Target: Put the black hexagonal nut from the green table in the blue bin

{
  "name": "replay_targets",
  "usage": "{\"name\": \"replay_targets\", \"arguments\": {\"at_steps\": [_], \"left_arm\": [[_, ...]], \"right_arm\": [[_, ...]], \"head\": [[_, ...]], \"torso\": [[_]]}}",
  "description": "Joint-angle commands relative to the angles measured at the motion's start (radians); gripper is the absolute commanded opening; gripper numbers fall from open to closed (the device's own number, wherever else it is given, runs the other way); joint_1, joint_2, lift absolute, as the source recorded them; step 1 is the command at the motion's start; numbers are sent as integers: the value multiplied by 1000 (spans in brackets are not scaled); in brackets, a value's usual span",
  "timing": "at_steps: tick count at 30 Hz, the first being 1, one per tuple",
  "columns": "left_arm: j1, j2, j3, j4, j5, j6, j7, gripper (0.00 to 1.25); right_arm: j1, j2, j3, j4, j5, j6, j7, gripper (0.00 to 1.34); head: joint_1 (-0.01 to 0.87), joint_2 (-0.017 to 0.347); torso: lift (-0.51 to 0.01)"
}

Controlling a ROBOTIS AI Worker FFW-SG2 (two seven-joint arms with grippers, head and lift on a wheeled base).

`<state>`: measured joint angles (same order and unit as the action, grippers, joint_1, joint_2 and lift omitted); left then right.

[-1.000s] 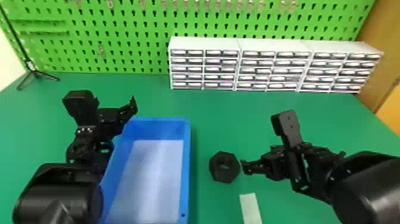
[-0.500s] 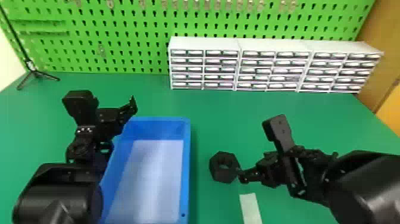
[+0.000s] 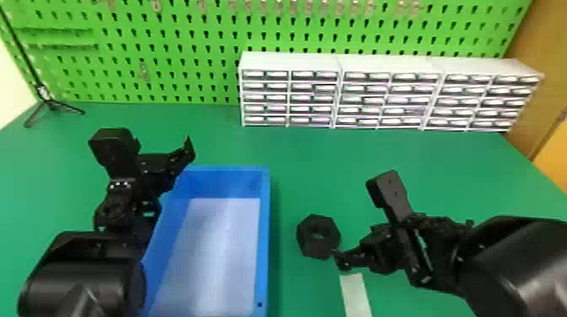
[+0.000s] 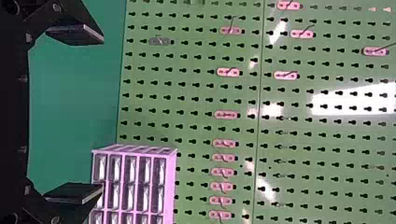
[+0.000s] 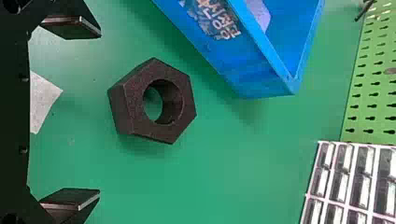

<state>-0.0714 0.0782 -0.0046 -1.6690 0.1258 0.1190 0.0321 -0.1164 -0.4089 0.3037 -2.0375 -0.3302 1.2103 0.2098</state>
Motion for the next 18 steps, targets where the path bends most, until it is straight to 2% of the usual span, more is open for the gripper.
{"name": "replay_targets", "arguments": {"at_steps": [1, 14, 18], "left_arm": [[1, 0, 0, 0, 0, -1, 0, 1086], [-1, 0, -5, 0, 0, -1, 0, 1086], [-2, 0, -5, 0, 0, -1, 0, 1086]], "right_arm": [[-3, -2, 2, 2, -3, 6, 0, 1233], [-11, -5, -8, 3, 2, 15, 2, 1233], [-23, 4, -11, 5, 11, 29, 3, 1232]], "head": [[686, 28], [686, 28], [686, 28]], "torso": [[-96], [-96], [-96]]}}
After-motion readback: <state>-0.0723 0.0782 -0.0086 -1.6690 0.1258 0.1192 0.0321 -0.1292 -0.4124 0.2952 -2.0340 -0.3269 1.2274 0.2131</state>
